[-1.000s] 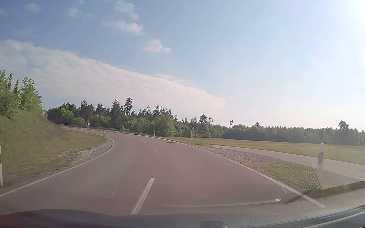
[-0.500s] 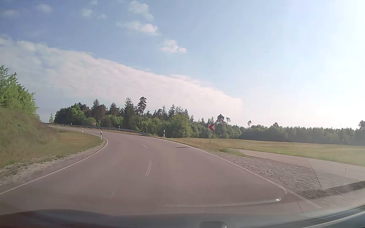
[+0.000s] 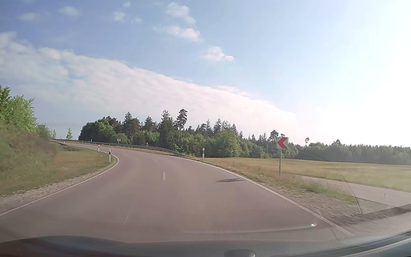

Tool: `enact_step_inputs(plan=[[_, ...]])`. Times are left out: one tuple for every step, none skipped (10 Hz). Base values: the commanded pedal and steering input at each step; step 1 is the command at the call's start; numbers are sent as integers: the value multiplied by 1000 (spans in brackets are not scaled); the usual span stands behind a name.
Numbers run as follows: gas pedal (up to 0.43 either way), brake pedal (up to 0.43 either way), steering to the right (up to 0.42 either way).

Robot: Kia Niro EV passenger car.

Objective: Follow the waypoints while adhering to traffic rules and regulations

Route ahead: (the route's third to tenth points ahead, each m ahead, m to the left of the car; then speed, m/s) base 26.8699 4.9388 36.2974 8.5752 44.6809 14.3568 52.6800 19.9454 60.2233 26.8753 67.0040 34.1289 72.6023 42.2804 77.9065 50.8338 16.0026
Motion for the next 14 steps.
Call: enact_step_inputs(plan=[[130, 0, -65], [138, 0, -65], [150, 0, -65], [169, 0, -65], [177, 0, -65], [197, 0, -66], [197, 0, -67], [220, 0, -68], [220, 0, -68], [220, 0, -69], [220, 0, -68], [220, 0, -69], [220, 0, -69], [220, 0, -69]])
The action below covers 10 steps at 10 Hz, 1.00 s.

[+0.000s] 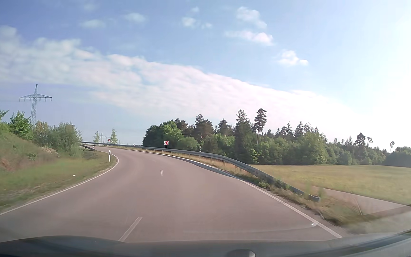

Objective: Follow the waypoints while adhering to traffic rules and regulations

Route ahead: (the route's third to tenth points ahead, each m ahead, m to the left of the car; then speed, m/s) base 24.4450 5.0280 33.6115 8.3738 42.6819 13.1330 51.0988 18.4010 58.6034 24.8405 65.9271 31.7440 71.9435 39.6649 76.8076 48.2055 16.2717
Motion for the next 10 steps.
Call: enact_step_inputs(plan=[[220, 0, -69], [220, 0, -68], [220, 0, -67], [220, 0, -67], [220, 0, -67], [220, 0, -67], [220, 0, -67], [220, 0, -67], [220, 0, -67], [220, 0, -67]])
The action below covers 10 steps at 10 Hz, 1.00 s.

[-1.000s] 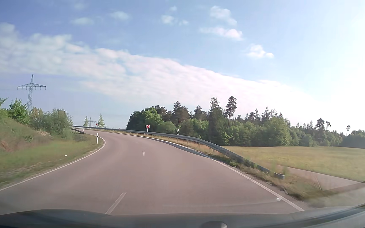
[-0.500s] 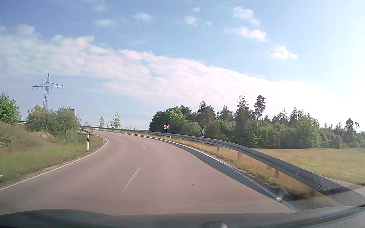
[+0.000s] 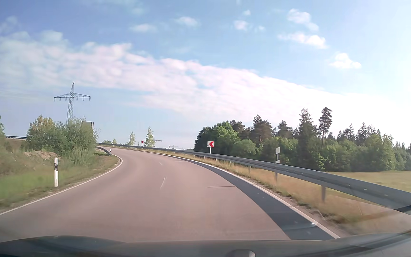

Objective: Follow the waypoints while adhering to traffic rules and regulations

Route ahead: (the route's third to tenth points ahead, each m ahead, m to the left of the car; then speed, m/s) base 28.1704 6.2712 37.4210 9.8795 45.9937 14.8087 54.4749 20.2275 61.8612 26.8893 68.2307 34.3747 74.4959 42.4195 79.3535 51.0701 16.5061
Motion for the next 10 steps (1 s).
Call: enact_step_inputs(plan=[[220, 0, -65], [220, 0, -64], [220, 0, -64], [220, 0, -64], [220, 0, -64], [220, 0, -64], [220, 0, -64], [220, 0, -64], [220, 0, -64], [220, 0, -64]])
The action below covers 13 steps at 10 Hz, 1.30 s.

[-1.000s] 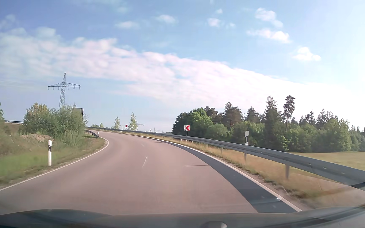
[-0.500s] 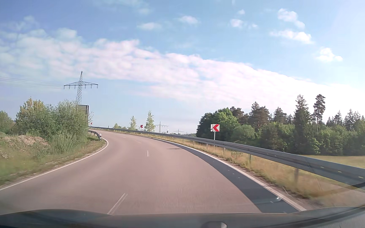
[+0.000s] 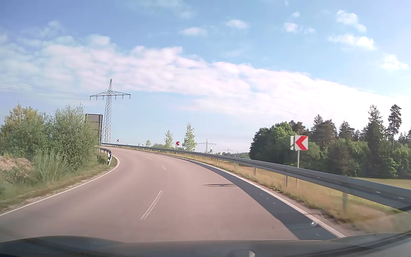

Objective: Follow the waypoints while adhering to traffic rules and regulations

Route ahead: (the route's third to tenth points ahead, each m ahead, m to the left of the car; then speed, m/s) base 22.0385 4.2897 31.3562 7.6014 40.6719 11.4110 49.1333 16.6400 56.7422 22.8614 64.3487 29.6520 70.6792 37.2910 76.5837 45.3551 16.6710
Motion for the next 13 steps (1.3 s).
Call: enact_step_inputs(plan=[[209, 0, -64], [209, 0, -64], [209, 0, -65], [169, 0, -67], [157, 0, -69], [157, 0, -69], [157, 0, -69], [157, 0, -69], [157, 0, -69], [157, 0, -69], [157, 0, -69], [157, 0, -69], [157, 0, -68]])
